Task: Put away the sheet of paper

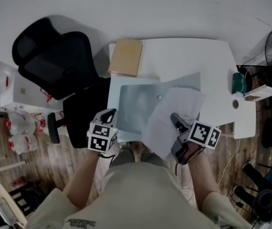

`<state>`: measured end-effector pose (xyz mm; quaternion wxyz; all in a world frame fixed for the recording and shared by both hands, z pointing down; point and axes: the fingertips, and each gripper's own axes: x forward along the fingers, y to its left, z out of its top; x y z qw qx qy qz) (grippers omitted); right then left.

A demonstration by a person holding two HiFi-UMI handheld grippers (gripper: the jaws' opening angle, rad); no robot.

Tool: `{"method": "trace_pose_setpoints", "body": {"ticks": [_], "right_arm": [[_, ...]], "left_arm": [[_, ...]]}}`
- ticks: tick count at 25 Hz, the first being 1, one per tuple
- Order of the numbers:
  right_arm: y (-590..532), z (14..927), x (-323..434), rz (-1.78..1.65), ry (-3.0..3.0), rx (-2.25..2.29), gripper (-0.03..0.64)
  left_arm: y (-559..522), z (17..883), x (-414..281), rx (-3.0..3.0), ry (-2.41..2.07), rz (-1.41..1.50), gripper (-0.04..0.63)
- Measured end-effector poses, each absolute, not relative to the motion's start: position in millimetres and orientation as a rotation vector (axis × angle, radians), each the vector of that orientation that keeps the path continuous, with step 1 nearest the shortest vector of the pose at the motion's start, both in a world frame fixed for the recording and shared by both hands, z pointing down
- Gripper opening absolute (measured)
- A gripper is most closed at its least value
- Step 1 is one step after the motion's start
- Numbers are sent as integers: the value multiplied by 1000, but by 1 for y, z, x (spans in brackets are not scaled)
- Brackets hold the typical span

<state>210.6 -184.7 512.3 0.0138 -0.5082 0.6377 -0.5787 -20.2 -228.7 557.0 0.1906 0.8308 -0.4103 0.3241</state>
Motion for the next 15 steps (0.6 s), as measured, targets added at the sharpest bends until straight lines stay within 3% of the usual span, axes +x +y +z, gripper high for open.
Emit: {"method": "trace_pose_setpoints", "body": {"ticks": [15], "right_arm": [[-198, 487, 135, -1635, 2115, -1790, 25]], "left_arm": [[-243, 554, -49, 2385, -1074, 876, 20]]}}
